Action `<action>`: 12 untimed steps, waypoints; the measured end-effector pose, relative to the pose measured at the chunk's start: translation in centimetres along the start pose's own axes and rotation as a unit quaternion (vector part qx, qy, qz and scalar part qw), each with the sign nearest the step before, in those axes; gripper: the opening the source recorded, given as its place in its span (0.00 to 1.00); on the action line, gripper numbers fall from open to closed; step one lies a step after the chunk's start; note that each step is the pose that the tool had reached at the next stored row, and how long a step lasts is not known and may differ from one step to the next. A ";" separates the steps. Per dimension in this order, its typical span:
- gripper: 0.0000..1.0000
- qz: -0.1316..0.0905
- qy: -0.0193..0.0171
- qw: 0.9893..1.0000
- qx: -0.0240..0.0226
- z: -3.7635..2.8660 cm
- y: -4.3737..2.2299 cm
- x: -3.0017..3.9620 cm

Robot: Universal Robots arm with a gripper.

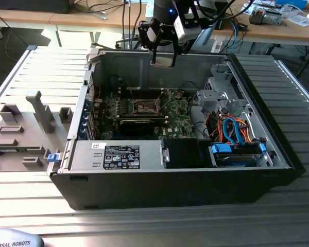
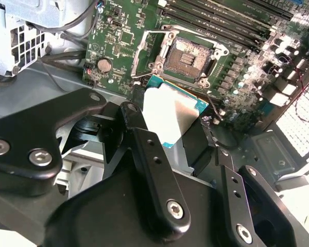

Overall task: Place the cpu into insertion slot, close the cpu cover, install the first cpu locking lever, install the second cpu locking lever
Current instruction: 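Place the cpu into insertion slot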

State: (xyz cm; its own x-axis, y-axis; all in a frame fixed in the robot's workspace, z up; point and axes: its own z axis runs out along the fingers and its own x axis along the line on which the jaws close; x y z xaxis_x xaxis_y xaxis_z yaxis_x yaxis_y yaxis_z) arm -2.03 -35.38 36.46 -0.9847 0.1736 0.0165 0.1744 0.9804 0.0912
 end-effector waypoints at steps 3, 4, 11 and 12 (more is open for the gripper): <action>0.54 0.003 0.000 1.000 0.000 0.00 0.00 0.00; 0.54 0.004 0.000 1.000 0.000 0.01 0.00 0.00; 0.54 0.012 -0.001 1.000 0.000 0.01 0.00 0.00; 0.54 0.013 -0.001 1.000 0.000 0.01 0.00 0.00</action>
State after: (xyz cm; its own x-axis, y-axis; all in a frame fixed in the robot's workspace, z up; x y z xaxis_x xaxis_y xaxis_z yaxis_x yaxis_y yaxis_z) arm -2.03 -35.38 36.44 -0.9800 0.1984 0.0165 0.1991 0.9757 0.0912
